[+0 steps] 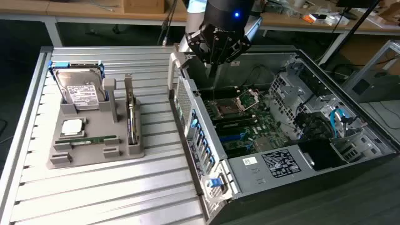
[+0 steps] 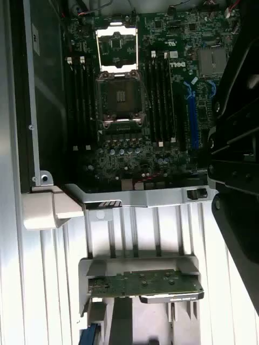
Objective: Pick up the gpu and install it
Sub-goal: 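Reach for the gpu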
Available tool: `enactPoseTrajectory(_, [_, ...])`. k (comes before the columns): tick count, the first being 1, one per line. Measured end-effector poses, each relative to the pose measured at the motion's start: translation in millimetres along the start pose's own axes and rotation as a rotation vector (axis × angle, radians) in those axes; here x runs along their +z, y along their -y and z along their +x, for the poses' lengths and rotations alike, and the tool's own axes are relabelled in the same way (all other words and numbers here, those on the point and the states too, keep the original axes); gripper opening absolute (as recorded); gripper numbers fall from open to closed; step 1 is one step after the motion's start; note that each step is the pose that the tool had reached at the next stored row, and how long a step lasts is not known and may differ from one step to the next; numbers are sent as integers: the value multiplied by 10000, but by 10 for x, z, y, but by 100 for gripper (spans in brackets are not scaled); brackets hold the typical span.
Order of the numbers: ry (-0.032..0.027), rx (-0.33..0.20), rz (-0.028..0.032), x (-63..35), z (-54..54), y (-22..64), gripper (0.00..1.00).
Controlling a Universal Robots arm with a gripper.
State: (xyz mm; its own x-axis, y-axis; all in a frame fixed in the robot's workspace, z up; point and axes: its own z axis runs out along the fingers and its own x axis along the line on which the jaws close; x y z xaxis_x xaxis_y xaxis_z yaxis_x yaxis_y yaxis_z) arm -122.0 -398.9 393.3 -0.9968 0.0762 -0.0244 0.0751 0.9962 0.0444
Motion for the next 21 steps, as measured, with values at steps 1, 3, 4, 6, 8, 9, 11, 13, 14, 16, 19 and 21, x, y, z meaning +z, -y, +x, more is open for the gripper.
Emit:
enactPoseTrajectory(1, [0,-1,0,0,1,0,11])
enactPoseTrajectory(3, [1,0,0,-1,29,2,11])
enactPoseTrajectory(4, [0,1,1,-1,37,3,11])
enactPoseTrajectory(6, [1,0,0,-1,44,3,11])
enactPoseTrajectory(8, [1,0,0,-1,52,4,11])
enactPoseTrajectory(9, [1,0,0,-2,56,4,11])
enactPoseTrajectory(11, [0,-1,1,-2,60,4,11])
enactPoseTrajectory(13, [1,-1,0,-2,62,5,11])
enactPoseTrajectory(14, [1,0,0,-2,63,5,11])
enactPoseTrajectory(16, [1,0,0,-2,64,5,11])
enactPoseTrajectory(19, [1,1,0,-2,69,5,11])
enactPoseTrajectory(21, [1,0,0,-2,74,6,11])
